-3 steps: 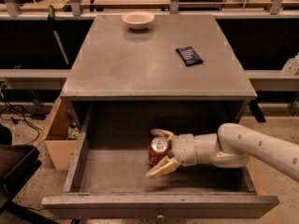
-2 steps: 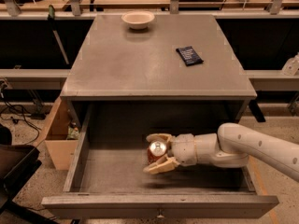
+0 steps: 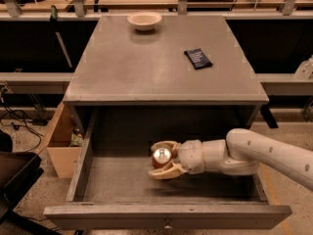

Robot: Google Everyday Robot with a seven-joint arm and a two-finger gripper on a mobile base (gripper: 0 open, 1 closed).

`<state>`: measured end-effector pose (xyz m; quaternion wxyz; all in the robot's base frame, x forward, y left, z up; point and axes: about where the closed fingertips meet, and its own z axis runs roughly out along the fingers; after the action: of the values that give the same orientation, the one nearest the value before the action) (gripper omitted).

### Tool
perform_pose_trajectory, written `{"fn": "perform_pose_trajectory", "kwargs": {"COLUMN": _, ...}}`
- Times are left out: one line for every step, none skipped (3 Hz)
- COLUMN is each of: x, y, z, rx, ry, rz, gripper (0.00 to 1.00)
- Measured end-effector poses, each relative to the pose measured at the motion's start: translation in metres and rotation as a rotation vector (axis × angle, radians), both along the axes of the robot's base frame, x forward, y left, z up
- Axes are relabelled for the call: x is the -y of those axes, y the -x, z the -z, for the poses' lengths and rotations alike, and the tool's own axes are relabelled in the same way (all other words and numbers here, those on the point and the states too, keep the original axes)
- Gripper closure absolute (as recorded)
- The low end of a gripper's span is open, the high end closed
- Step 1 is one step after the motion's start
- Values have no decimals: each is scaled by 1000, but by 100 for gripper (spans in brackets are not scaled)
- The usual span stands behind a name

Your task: Pick coke can from top drawer and place on counter

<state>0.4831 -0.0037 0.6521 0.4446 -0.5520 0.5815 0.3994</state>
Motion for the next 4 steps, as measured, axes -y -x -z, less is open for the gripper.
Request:
{"fn": "perform_pose_trajectory", "kwargs": {"x": -4, "y": 1, "z": -1, "rx": -1, "ry": -3, "rz": -7, "gripper": 100}}
{"fn": "perform_pose_trajectory", "kwargs": {"x": -13, "y": 6, "z": -31, "rx": 7, "ry": 14, "rz": -10, "gripper": 100}}
{"fn": "perform_pose_trajectory", "kwargs": {"x": -28, "y": 20, "z": -91, "rx": 10, "ry": 14, "rz": -8, "gripper": 100}}
{"fn": "perform_pose_trajectory", "kwargs": {"x": -46, "y": 25, "z": -159, "rx": 20, "ry": -16, "rz": -8, "gripper": 100}}
